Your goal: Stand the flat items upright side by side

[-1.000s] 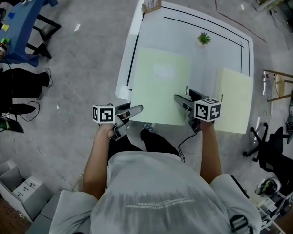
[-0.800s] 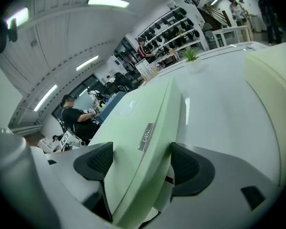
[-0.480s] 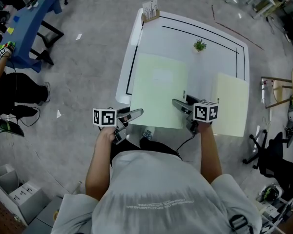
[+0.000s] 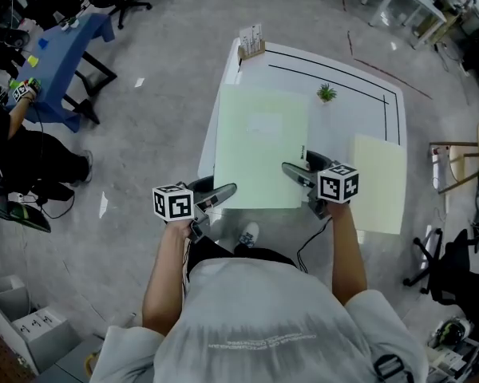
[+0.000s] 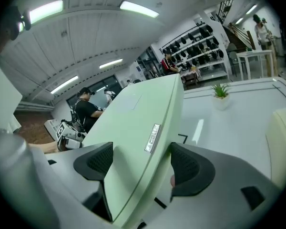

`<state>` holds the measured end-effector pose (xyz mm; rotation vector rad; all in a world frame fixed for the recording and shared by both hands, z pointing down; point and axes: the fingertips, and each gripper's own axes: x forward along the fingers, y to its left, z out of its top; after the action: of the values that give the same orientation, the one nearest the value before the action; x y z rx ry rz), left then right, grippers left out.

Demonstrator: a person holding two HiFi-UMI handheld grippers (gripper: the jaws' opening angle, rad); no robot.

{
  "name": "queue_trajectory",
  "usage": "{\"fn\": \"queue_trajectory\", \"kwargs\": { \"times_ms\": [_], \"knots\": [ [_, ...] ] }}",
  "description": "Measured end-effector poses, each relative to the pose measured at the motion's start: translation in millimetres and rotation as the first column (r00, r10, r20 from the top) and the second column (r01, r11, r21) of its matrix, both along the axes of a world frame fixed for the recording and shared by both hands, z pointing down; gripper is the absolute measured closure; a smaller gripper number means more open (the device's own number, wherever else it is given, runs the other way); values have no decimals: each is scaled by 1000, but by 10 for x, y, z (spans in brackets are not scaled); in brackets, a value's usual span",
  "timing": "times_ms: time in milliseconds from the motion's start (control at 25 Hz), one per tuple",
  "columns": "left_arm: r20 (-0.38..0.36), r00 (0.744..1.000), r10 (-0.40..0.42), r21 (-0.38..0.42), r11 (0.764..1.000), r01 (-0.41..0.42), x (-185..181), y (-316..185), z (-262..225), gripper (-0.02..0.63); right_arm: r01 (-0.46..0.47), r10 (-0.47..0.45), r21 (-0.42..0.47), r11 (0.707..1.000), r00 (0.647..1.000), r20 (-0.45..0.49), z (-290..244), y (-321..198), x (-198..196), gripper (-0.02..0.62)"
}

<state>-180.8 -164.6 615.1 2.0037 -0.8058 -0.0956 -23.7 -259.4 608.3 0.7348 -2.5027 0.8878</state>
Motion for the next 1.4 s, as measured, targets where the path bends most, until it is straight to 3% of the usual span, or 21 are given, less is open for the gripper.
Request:
{"fn": "queue_trajectory", "kwargs": {
  "times_ms": [280, 480, 680, 840, 1120, 1400],
  "knots": [
    [144, 989, -28, 192, 981, 0, -130, -165, -328, 268, 85, -85, 129, 988, 996, -6, -314, -220, -179, 216],
    [326, 937, -123, 402, 916, -19, -169, -249, -494, 268, 159, -150, 186, 969, 987, -61, -370, -349, -266, 207],
    [343, 917, -205, 517, 856, -2, -167, -270, -568, 267, 191, -184, 217, 957, 982, -53, -389, -452, -305, 207],
    [391, 891, -231, 567, 823, -35, -153, -246, -531, 267, 229, -207, 283, 931, 973, -105, -438, -507, -342, 206],
    [495, 846, -199, 579, 801, -150, -76, -182, -415, 278, 316, -239, 346, 883, 939, -248, -479, -624, -366, 204],
    [482, 861, -163, 579, 797, -173, -3, -102, -331, 285, 338, -239, 362, 869, 926, -292, -455, -651, -378, 206]
  ]
}}
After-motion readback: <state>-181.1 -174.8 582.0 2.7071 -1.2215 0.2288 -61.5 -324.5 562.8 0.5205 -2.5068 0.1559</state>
